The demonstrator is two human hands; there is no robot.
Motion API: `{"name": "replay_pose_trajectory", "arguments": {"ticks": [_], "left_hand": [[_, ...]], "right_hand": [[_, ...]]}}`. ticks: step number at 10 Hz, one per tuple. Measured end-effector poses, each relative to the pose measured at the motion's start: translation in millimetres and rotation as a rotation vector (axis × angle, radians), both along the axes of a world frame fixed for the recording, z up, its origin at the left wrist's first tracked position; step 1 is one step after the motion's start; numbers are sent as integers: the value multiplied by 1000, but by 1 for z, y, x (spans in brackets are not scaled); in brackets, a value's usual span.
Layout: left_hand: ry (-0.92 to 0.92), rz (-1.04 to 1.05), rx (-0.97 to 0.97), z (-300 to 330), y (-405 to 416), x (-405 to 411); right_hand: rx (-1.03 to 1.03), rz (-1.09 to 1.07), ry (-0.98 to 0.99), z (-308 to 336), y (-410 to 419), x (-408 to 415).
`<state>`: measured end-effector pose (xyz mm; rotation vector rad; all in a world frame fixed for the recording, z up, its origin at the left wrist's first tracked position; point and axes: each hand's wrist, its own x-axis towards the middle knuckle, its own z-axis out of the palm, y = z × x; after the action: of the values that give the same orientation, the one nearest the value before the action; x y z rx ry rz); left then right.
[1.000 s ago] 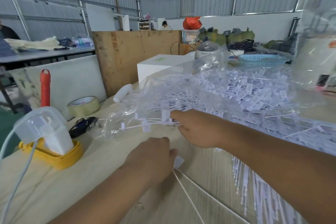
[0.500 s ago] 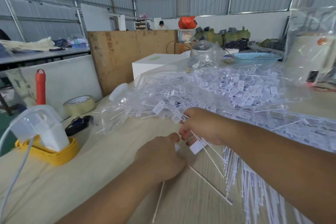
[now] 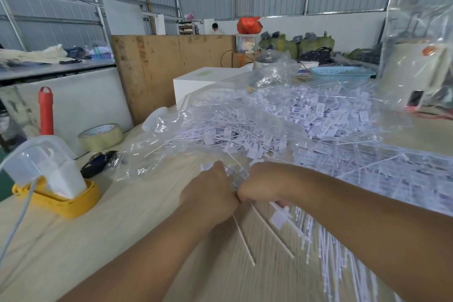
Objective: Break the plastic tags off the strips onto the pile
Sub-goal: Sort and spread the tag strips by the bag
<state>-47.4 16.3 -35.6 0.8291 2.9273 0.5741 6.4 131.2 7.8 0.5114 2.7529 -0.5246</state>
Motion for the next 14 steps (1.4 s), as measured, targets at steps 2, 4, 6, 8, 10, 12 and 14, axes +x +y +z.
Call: {"name": "replay_pose_trajectory", "arguments": {"ticks": [2,4,6,8,10,12,14], "left_hand": [[-581,42,434,19,-5,-5],[-881,11,766,24,-11,-8],[-259,-13,285,41,-19,-31],[592,13,-231,30,-10,-56],[770,19,-328,23,-4,-64],[881,42,-353,20,-14,-73],[835,-164,-348,11,-35,-67]], "right_hand": [[-85,-33,-6,-13,-23,-6],[-118,1,85,-15,-25,-7],[47,57,163,-19,-19,-5],[-2,17,88,-14,-9,5],[189,82,45,-12,-31,3],[249,102,107,-13,-26,8],[19,-95,161,39,20,10]]}}
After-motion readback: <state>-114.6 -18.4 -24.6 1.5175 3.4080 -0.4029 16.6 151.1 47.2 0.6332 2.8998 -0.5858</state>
